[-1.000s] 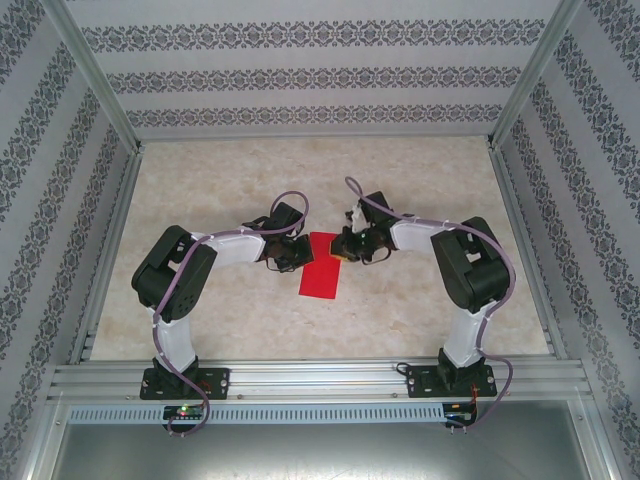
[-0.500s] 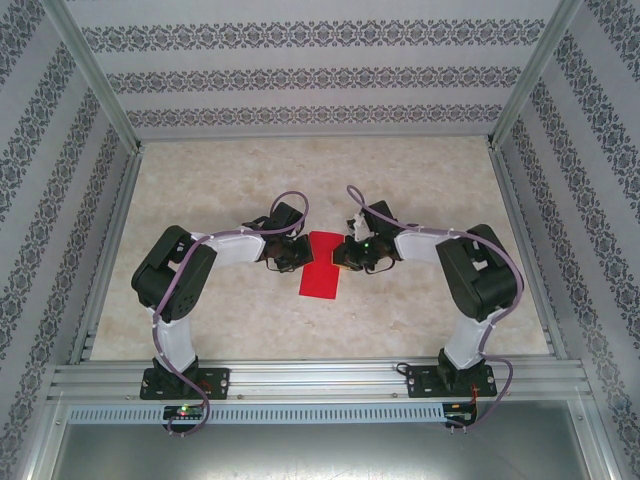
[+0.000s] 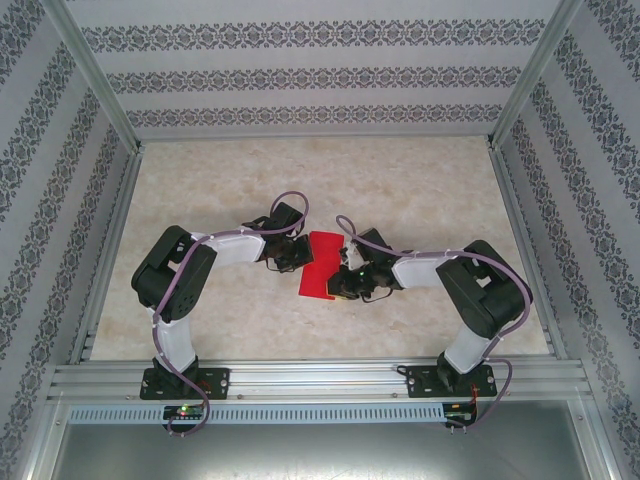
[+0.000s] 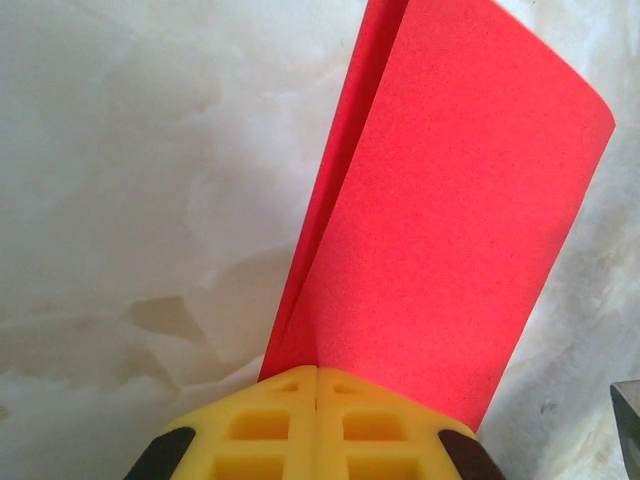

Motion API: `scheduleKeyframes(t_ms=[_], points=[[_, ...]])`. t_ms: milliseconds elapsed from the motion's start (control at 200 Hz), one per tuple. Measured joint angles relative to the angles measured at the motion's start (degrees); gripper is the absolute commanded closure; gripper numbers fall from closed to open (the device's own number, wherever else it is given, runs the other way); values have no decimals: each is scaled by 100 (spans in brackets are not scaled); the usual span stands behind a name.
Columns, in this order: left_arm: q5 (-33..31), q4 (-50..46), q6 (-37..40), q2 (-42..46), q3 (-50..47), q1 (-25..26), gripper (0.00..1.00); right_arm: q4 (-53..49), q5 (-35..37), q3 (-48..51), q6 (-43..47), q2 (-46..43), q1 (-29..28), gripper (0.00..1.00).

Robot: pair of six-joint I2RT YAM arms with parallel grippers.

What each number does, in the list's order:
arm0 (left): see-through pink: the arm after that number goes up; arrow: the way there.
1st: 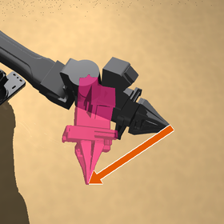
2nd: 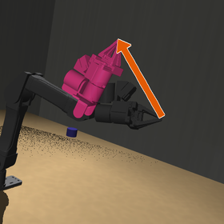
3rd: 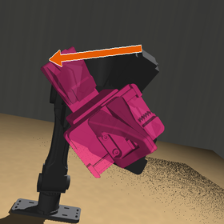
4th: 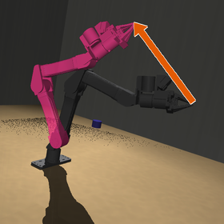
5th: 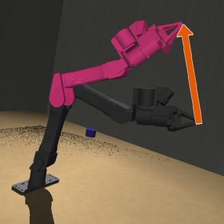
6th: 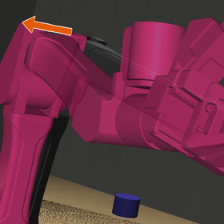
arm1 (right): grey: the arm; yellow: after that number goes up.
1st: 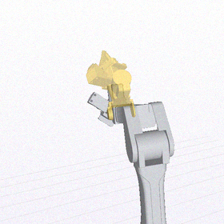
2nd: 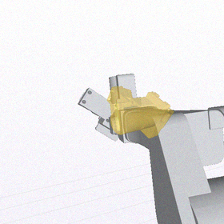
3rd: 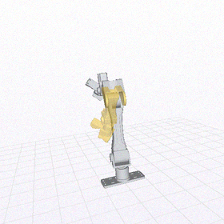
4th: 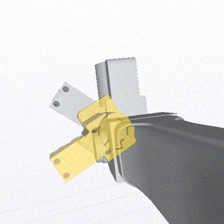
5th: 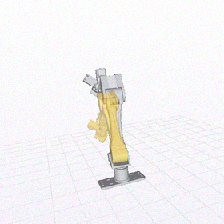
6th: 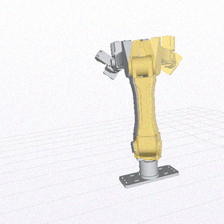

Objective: Fold a paper plane with a square sheet of paper (pick it up from the middle)

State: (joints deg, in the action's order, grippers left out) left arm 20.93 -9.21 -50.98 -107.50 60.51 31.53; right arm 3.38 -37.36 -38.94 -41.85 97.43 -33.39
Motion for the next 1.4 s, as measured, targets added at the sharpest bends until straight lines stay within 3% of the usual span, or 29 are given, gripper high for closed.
scheduleKeyframes(t_ms=[325,669,764,904,1054,1219,1404], points=[[-2,0,-2,0,0,0,100,-439,219,-26,22,-452,-210,87],[-2,-2,2,0,2,0,100,-479,210,-28,22,-249,-232,87],[-2,-4,2,0,2,0,100,-761,227,-98,76,-538,-87,86],[2,0,-4,0,2,2,100,-999,413,-632,201,-809,614,85],[2,-2,-4,0,2,13,100,-706,417,-1429,203,-59,1191,87],[0,-22,-4,0,13,24,100,-396,302,-1958,17,986,1224,87],[0,-63,-2,0,26,24,100,-271,238,-1980,-46,1421,1226,87]])
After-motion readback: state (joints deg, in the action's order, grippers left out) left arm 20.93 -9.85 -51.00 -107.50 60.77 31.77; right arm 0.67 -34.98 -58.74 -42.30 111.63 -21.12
